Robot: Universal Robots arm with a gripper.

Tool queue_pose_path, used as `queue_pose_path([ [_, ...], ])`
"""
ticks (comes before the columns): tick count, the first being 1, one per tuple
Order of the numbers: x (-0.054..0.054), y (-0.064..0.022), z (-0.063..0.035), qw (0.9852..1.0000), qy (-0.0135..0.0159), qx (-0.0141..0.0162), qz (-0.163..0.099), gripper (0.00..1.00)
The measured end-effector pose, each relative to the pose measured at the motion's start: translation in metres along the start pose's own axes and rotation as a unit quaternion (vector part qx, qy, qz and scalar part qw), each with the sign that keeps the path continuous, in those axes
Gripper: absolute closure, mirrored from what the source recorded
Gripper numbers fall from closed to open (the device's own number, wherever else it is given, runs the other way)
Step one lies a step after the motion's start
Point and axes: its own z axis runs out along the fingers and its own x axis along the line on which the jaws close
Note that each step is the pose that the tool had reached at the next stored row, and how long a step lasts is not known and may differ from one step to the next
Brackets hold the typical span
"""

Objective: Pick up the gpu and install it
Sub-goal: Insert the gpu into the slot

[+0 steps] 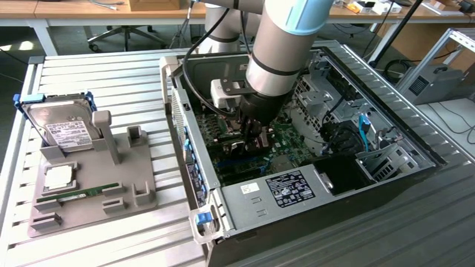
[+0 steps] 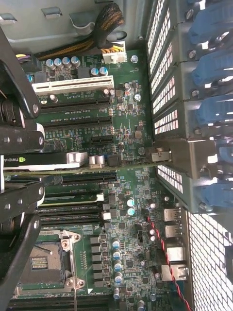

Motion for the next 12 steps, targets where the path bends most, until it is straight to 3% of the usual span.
queue_pose_path([
  [12,0.0000,0.0000,-0.0001,1.0000,0.0000,-0.0001,-0.002,0.73],
])
